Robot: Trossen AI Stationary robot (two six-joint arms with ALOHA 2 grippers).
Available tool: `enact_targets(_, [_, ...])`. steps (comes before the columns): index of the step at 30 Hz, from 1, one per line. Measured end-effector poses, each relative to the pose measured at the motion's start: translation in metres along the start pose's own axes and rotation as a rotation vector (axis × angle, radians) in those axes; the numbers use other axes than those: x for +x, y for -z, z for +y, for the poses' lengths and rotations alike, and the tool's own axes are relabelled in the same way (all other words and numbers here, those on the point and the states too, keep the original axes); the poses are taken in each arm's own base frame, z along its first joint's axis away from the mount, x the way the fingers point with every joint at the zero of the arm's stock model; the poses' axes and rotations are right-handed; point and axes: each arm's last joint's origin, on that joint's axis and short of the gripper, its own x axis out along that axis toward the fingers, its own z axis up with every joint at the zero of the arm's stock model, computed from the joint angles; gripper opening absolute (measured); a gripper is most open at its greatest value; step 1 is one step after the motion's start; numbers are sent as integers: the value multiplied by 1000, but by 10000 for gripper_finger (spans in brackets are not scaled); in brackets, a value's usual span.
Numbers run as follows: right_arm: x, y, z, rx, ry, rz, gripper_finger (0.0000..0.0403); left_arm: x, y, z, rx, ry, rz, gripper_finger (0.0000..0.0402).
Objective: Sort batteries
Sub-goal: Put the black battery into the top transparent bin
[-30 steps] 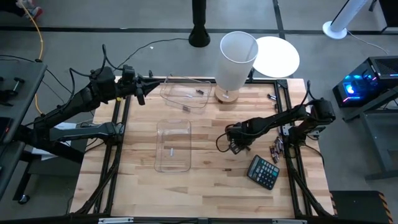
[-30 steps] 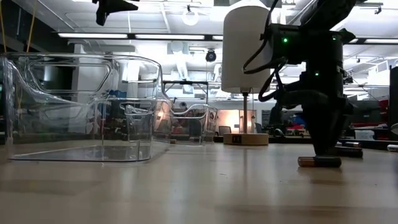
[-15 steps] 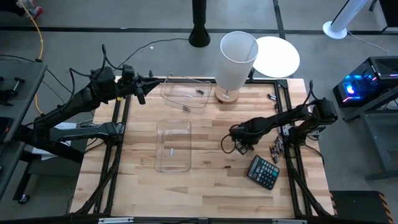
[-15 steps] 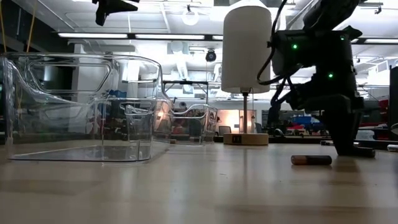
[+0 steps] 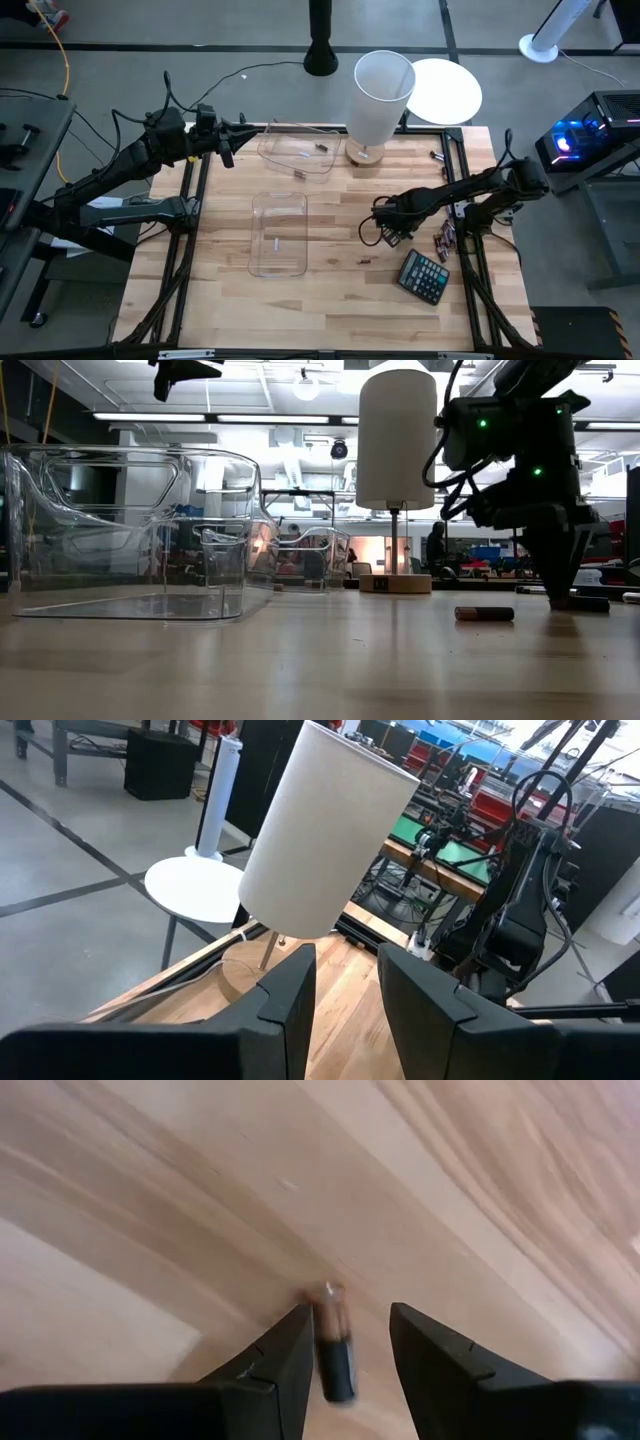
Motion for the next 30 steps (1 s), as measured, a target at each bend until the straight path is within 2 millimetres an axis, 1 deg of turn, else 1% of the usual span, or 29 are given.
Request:
enact_targets(4, [-1, 3, -1, -58, -23, 52, 129, 0, 0, 0, 0, -1, 0, 106])
enact_targets(10, [0, -3, 2, -82, -20, -27, 129, 0, 0, 0, 1, -3, -1, 106])
enact_targets(13, [8, -6, 0, -76, -14, -4, 129, 0, 0, 0, 0, -3, -1, 106])
enact_targets(18, [27, 1, -7, -18, -43, 48, 129, 0, 0, 0, 0, -2, 0, 106])
enact_targets(21, [30, 3, -9, -1, -48, 51, 129, 0, 0, 0, 0, -3, 0, 106])
enact_targets(24, [29, 1, -7, -31, -63, 44, 127, 0, 0, 0, -1, -3, 0, 106])
enact_targets(26, [28, 0, -4, -53, -71, 40, 113, 0, 0, 0, 0, -3, 0, 106])
enact_targets(27, [26, -2, -3, -61, -76, 34, 97, 0, 0, 0, -1, -3, 0, 106])
enact_targets(29, [21, -6, 2, -65, -86, 12, 47, 0, 0, 0, -1, -3, 0, 106])
enact_targets(30, [17, -8, 3, -69, -88, 1, 28, 0, 0, 0, -1, -3, 0, 106])
